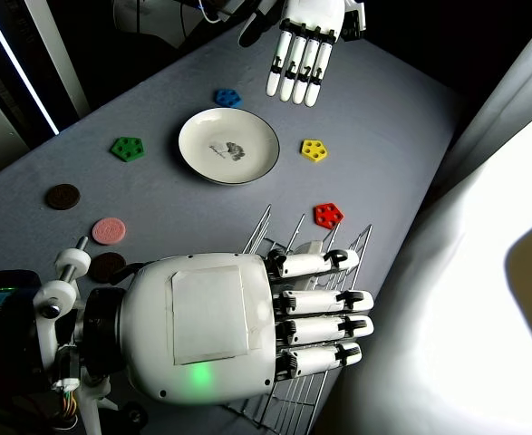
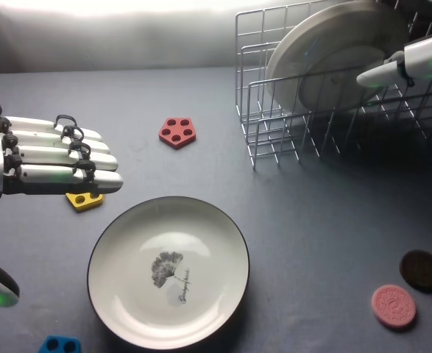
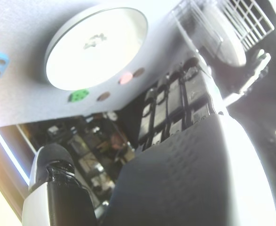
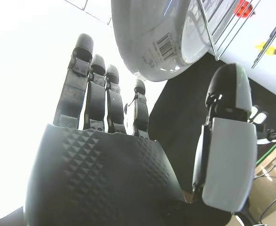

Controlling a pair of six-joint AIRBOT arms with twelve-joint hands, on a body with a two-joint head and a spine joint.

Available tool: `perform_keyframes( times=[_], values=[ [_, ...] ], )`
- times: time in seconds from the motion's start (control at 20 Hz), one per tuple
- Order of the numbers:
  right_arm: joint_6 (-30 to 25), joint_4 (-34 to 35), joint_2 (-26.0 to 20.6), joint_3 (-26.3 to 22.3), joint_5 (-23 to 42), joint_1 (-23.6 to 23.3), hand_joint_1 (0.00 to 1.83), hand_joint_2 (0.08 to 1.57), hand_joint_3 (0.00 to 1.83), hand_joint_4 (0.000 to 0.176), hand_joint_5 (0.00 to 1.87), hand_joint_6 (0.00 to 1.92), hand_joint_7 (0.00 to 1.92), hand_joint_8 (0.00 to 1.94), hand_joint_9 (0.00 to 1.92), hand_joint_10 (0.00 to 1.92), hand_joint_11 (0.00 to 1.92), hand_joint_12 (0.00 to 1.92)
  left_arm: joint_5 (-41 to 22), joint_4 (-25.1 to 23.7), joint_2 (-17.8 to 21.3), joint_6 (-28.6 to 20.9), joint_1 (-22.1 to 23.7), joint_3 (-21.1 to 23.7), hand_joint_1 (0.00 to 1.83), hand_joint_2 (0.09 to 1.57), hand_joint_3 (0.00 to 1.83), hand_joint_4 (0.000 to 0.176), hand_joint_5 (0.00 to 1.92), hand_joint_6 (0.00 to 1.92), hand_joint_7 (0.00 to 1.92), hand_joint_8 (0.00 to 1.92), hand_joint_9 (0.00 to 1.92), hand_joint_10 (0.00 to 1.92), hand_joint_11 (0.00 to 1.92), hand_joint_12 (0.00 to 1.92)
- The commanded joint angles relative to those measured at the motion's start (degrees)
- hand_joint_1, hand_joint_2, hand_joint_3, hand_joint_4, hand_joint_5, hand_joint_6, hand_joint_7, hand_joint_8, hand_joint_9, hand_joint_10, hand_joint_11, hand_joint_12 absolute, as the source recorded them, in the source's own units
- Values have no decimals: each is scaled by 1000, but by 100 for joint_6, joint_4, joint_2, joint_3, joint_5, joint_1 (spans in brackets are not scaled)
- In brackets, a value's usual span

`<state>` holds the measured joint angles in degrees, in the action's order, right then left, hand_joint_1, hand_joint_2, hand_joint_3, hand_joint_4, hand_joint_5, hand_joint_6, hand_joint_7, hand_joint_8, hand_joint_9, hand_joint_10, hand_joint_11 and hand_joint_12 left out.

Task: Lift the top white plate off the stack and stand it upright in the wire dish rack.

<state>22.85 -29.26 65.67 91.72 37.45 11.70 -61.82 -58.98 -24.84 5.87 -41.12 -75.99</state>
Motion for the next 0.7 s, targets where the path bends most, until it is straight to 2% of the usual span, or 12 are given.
perform_keyframes(
  times=[0.0,0.35,0.5,0.65],
  values=[
    [34,306,-103,1,567,-40,747,875,0,176,110,11,81,3,169,5,366,2,-425,382,30,-20,116,49,250,968,3,0,48,1,54,0,48,0,74,0],
    [34,290,-144,-74,569,-40,762,871,0,176,102,5,79,0,156,0,351,0,-430,373,30,-21,114,54,282,964,1,0,45,1,53,0,55,1,82,3],
    [28,93,-207,-165,666,-53,721,881,3,176,91,0,88,4,150,9,359,6,-430,373,31,-21,114,58,269,949,0,0,94,6,100,6,95,6,124,18],
    [-87,-272,-317,-293,787,-119,752,872,0,176,130,13,97,4,153,7,333,0,-430,362,30,-21,114,61,277,958,3,0,65,4,69,4,76,4,108,10]
  ],
)
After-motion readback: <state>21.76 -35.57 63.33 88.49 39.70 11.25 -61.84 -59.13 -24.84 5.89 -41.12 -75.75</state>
